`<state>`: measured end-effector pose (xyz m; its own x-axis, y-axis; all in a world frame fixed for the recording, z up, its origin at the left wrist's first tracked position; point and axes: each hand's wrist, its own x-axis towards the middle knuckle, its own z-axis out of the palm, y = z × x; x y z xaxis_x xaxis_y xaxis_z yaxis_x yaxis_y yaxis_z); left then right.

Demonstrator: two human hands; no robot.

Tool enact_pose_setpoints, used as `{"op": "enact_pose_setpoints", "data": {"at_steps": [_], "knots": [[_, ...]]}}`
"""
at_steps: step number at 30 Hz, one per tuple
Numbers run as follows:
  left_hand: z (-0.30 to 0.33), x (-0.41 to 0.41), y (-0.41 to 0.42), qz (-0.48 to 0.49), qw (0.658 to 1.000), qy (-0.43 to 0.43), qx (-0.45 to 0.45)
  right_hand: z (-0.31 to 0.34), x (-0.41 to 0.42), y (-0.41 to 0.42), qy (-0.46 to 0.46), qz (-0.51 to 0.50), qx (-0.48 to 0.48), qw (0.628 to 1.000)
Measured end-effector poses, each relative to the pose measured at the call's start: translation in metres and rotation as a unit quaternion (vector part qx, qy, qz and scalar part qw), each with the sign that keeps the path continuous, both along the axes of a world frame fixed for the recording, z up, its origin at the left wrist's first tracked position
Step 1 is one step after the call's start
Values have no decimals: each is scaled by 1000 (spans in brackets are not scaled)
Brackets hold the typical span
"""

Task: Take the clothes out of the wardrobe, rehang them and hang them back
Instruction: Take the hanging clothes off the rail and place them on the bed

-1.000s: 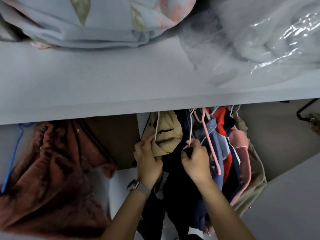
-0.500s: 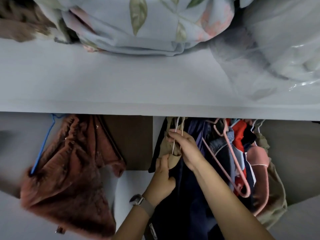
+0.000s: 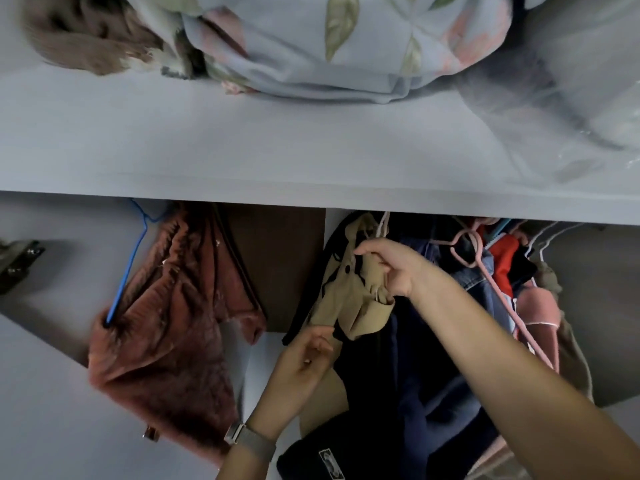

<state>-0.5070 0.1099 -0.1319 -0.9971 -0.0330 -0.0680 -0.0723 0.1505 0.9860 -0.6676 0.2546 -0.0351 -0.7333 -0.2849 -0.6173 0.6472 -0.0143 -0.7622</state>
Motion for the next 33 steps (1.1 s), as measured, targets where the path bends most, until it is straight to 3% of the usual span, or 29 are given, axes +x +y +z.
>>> {"op": "enact_pose_setpoints", "data": {"at_steps": [7,13,16,19,23,26,31,33], "knots": [[9,0,-20,47,999,18,12,49,17,-3,71,65,6,995],[14,-8,-9,81,995,42,40,-6,80,14,-29,118,51,991],[15,-2,-10,45,996,68,-24,-28,110,27,-38,82,103,991],[20,-4,-9,-33,978,134,-154,-38,142,38,25,55,203,977],[34,-12,33,-225,877,287,-313,-48,198,67,50,76,288,953],[35,7,86,-403,782,305,-365,-48,259,95,85,39,300,949],[27,81,142,-519,642,422,-375,-29,387,114,82,-62,326,940],[28,121,170,-549,619,434,-357,-21,438,124,89,-117,355,923]]}}
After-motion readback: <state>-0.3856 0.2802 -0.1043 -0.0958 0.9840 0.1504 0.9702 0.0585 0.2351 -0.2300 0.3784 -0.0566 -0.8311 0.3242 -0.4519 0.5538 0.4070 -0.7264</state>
